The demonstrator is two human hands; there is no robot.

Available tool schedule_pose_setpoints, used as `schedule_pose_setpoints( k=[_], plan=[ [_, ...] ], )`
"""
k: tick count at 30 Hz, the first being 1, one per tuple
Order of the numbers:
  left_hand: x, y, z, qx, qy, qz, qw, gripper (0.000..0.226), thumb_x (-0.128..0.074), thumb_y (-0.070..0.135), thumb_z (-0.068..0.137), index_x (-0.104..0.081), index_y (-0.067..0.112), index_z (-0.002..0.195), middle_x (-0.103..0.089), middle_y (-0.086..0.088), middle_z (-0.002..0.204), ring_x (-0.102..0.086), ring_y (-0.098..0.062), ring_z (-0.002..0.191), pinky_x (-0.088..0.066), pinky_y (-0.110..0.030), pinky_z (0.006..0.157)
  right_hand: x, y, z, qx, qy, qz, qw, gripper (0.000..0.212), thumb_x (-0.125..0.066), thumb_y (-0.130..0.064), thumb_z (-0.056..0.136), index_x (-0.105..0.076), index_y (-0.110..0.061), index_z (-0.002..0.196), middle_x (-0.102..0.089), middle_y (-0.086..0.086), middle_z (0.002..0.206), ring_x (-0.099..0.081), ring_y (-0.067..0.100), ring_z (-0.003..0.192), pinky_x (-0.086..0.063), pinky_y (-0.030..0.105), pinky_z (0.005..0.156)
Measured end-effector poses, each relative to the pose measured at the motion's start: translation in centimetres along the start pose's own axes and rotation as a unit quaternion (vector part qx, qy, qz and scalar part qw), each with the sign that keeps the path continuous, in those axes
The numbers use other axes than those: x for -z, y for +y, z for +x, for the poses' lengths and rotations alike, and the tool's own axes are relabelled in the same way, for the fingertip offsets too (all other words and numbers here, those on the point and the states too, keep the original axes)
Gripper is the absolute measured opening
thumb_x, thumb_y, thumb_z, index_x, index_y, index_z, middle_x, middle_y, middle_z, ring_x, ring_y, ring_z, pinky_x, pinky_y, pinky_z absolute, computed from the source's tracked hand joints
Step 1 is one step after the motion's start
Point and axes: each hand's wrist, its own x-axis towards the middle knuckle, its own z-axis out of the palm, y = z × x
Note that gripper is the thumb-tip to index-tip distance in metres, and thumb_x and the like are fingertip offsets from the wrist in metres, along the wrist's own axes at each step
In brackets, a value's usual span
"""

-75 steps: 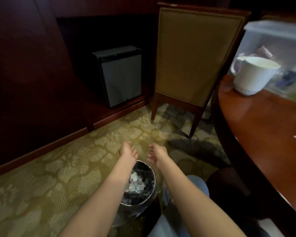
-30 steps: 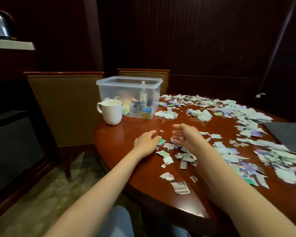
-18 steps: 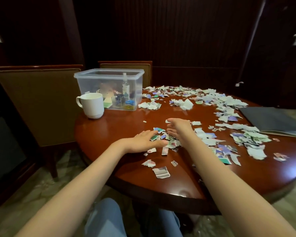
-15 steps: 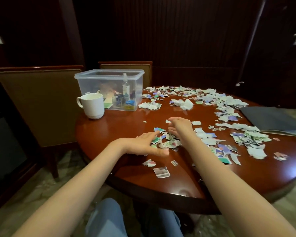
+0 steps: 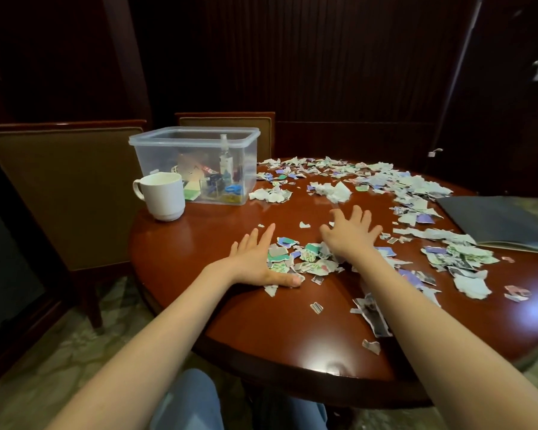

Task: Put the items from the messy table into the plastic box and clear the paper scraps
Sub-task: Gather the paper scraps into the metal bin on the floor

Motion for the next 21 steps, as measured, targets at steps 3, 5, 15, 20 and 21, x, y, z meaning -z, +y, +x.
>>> schedule_pose_setpoints(
  k=[3, 5, 15, 20, 21],
  plan=[
    [0.0, 0.2, 1.3, -0.007, 0.021, -0.020, 1.000, 0.123, -0.062, 0.073, 0.065, 0.018, 0.031, 0.148, 0.013, -0.009, 0.158, 0.009, -0.029, 0.147, 0.001, -0.049, 0.117, -0.9, 0.7, 0.7, -0.038, -0.078, -0.009, 0.996, 0.063, -0.026, -0.059, 0.094, -0.013, -0.031, 0.150, 0.008, 0.014, 0.158, 0.014, 0.039, 0.144, 0.007, 0.064, 0.109],
    [0.2, 0.5, 2.0, -0.009, 0.019, -0.024, 0.999, 0.123, -0.063, 0.072, 0.065, 0.019, 0.032, 0.148, 0.013, -0.010, 0.158, 0.009, -0.029, 0.146, 0.002, -0.050, 0.117, -1.5, 0.6, 0.9, -0.010, -0.105, -0.030, 0.994, 0.063, -0.023, -0.061, 0.093, -0.018, -0.032, 0.149, -0.002, 0.012, 0.159, 0.005, 0.038, 0.145, 0.006, 0.065, 0.109],
    [0.0, 1.1, 4.4, -0.095, 0.069, -0.107, 0.987, 0.108, -0.072, 0.053, 0.070, -0.003, 0.030, 0.150, -0.028, -0.002, 0.152, -0.027, -0.024, 0.140, -0.020, -0.043, 0.116, -0.8, -0.4, -0.1, 0.200, -0.173, 0.034, 0.964, 0.053, -0.043, -0.038, 0.096, -0.031, -0.019, 0.145, -0.032, 0.006, 0.150, -0.031, 0.023, 0.136, -0.026, 0.039, 0.111],
    [-0.4, 0.8, 4.6, -0.109, 0.119, -0.103, 0.981, 0.076, -0.068, 0.047, 0.078, -0.032, 0.025, 0.142, -0.042, -0.002, 0.139, -0.037, -0.023, 0.129, -0.030, -0.044, 0.109, -2.2, -1.9, -0.7, 0.182, -0.037, 0.027, 0.982, 0.038, -0.037, -0.023, 0.099, -0.043, -0.013, 0.136, -0.044, 0.013, 0.131, -0.042, 0.030, 0.117, -0.035, 0.035, 0.094],
    [-0.5, 0.8, 4.6, -0.114, 0.121, -0.104, 0.981, 0.071, -0.066, 0.046, 0.080, -0.035, 0.025, 0.140, -0.045, -0.001, 0.136, -0.038, -0.023, 0.127, -0.032, -0.043, 0.107, -2.3, -1.9, -0.7, 0.181, -0.029, 0.044, 0.982, 0.036, -0.038, -0.020, 0.098, -0.046, -0.011, 0.132, -0.045, 0.014, 0.126, -0.045, 0.030, 0.112, -0.036, 0.033, 0.089]
  ],
)
